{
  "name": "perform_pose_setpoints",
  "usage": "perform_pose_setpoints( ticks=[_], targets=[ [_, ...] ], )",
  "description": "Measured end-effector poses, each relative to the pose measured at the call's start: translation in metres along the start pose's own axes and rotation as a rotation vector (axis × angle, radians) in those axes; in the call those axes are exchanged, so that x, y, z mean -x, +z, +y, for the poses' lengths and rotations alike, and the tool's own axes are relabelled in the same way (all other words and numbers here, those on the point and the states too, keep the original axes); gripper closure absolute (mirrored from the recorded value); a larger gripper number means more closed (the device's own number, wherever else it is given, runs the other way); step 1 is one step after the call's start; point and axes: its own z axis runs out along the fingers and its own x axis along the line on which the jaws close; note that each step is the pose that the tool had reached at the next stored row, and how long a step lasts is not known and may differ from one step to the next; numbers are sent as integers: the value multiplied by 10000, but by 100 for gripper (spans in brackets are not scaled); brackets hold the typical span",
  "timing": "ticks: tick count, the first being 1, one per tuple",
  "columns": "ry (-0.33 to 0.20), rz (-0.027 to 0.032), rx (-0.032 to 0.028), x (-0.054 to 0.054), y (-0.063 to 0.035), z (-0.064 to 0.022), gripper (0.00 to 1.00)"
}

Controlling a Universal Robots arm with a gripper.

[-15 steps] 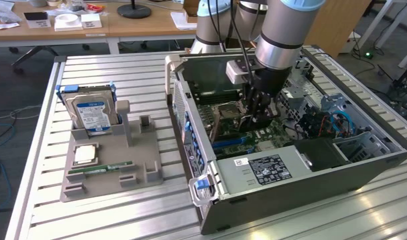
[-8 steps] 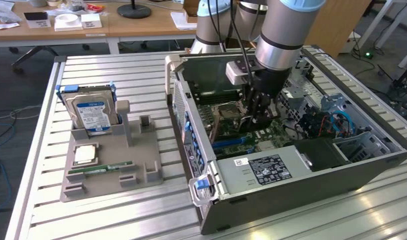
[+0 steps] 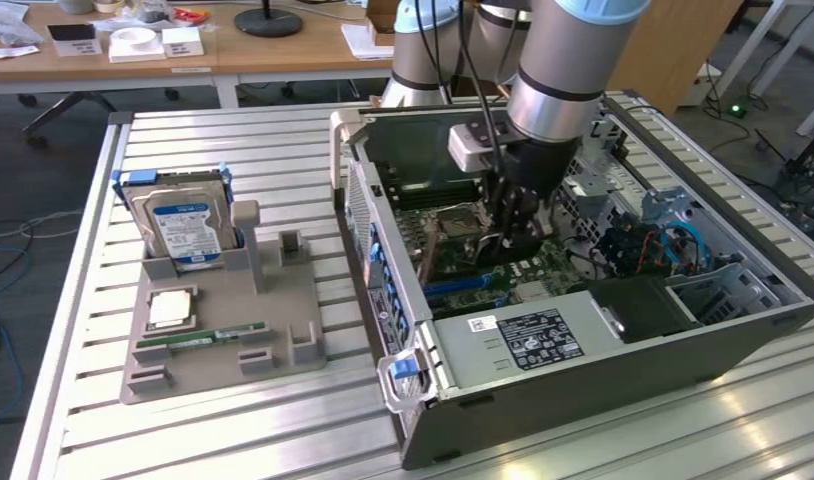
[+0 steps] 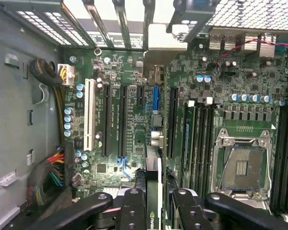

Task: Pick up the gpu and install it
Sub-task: 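Insert the gpu into the slot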

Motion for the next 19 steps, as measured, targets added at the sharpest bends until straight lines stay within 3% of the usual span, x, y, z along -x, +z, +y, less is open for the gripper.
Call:
perform_pose_setpoints(
  ticks=[6,19],
  targets=[
    [-45,1,-1,-16,40,50,74],
    [-45,-4,-3,-16,55,54,74]
  ],
)
